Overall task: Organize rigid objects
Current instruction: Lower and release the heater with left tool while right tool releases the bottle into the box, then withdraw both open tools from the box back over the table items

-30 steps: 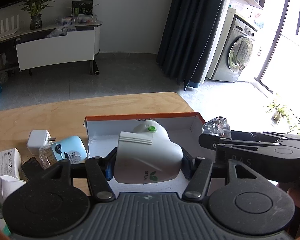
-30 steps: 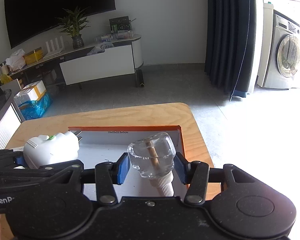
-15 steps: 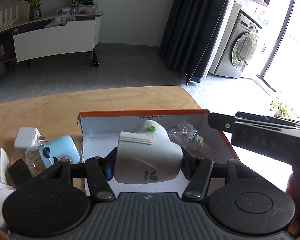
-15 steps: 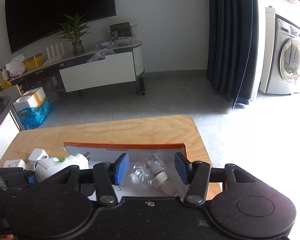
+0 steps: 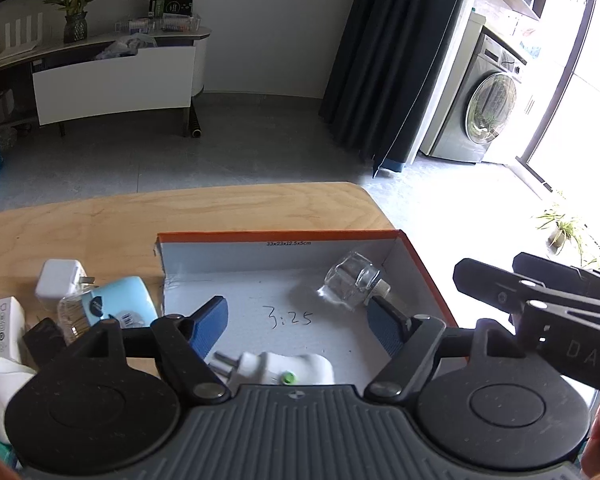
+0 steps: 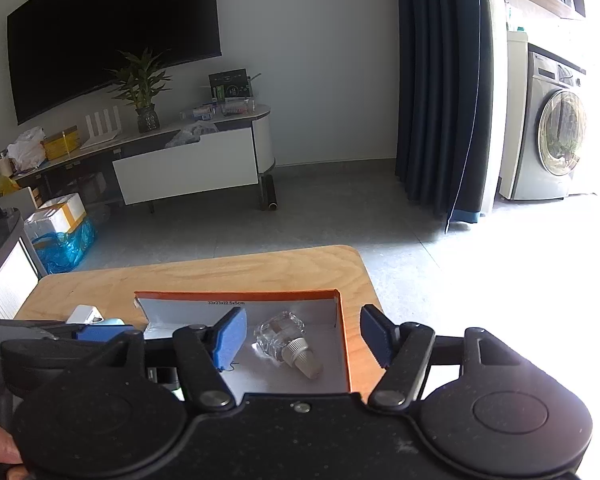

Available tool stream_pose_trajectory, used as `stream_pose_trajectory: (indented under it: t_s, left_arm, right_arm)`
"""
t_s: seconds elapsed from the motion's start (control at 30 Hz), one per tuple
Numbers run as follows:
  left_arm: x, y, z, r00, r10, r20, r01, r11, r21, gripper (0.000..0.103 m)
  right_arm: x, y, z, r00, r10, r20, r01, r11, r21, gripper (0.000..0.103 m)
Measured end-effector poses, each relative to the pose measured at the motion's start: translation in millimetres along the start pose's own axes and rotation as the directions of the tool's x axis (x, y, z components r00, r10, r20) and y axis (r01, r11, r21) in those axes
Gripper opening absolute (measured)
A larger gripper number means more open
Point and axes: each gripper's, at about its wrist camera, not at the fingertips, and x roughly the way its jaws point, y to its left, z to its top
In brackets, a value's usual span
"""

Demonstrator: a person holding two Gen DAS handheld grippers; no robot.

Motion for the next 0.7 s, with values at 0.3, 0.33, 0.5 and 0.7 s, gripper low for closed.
stream_pose_trajectory:
  t_s: [0.3,0.33,0.5,0.7]
  left_arm:
    - [-32,11,-10,0.995,0.099,-0.004,-0.099,0.995,0.000,0.089]
    - [-36,13,-12,0.994,0.106,-0.001,-0.106,0.994,-0.002,0.089]
    - [-47,17,-14,0.992,0.128,0.012,-0.128,0.992,-0.009,0.089]
    - [-58,19,-21,0.989,0.144,0.024,-0.144,0.989,-0.014,0.091]
  right_arm:
    - [-20,13,-12,1.000,0.013,-0.012,-0.012,1.000,0.004,0.083]
    - [-22,15,-13,1.000,0.018,-0.013,-0.018,1.000,0.004,0.083]
    - [-29,25,-18,0.999,0.031,-0.027,-0.032,0.999,-0.003,0.083]
    - [-39,35,-20,0.999,0.045,-0.021,-0.045,0.999,-0.007,0.084]
